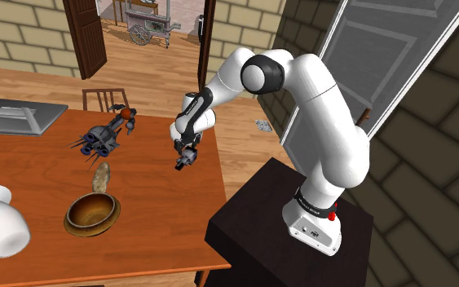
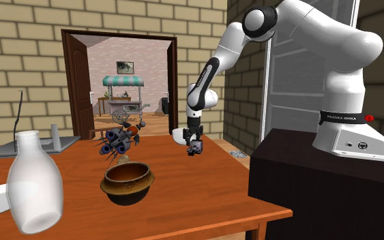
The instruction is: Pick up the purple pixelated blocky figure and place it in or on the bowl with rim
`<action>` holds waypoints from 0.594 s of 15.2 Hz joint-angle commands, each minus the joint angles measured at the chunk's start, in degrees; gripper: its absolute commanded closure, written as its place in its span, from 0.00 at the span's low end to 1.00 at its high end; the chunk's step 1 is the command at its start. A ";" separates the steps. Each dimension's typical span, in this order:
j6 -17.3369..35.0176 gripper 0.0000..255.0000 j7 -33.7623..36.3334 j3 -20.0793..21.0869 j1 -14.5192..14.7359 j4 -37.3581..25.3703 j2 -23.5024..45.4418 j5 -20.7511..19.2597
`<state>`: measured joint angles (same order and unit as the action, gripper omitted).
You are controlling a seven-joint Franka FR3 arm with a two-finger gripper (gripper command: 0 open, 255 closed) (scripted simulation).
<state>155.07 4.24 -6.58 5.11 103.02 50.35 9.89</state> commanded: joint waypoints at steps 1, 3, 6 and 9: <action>-0.37 1.00 0.01 -0.07 0.10 0.64 -0.75 -0.05; -1.08 1.00 0.09 -0.29 0.28 1.39 -2.21 -0.18; -2.20 1.00 0.21 -0.63 0.55 2.43 -4.35 -0.40; -3.40 1.00 0.36 -0.98 0.83 3.35 -6.46 -0.64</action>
<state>151.97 4.59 -7.44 5.86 105.84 44.72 9.32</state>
